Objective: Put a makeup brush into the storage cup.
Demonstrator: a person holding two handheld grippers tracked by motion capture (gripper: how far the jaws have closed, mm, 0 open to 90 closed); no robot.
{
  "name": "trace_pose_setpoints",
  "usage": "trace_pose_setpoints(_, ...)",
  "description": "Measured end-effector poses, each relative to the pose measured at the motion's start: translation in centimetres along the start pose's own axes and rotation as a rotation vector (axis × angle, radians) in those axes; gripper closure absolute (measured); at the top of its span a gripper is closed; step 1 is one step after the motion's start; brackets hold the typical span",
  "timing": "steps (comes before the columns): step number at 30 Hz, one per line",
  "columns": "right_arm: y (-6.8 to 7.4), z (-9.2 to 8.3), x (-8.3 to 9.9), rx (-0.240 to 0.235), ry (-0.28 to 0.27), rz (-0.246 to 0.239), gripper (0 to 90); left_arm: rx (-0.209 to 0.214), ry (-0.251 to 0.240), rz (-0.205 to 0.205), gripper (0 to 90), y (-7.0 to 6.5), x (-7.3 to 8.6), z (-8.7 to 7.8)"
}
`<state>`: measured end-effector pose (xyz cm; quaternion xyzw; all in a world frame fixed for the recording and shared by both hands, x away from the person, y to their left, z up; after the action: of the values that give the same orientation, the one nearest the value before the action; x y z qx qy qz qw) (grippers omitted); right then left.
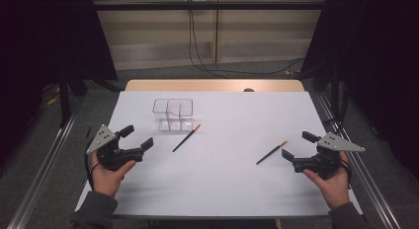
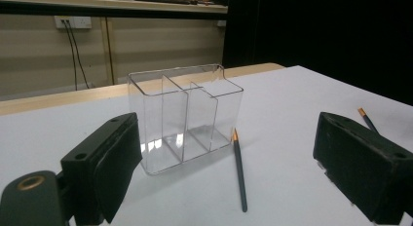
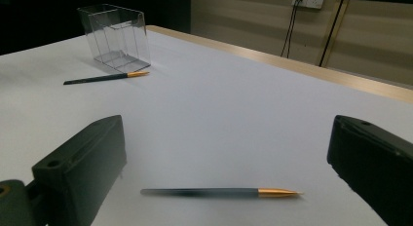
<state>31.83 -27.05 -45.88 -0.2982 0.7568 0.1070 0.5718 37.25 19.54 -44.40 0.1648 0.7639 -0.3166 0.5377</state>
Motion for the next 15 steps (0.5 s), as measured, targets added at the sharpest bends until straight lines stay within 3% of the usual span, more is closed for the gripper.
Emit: trace_pose_setpoints(15, 0.16, -0.07, -0.15, 0.001, -0.004, 0.002, 0.2, 0.005, -0.022, -0.012, 10.6, -0.26, -0.29, 0.01)
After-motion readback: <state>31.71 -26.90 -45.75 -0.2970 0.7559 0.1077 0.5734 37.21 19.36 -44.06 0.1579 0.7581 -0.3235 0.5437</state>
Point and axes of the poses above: each handheld gripper's, and its own axes: z roughly forward along the jaws, x roughly out of its underside, y roughly to its left, the point moved 9 cm from there along z, roughly forward along the jaws, and after that the axes turned 12 degrees about -z, right-handed, at the moved point
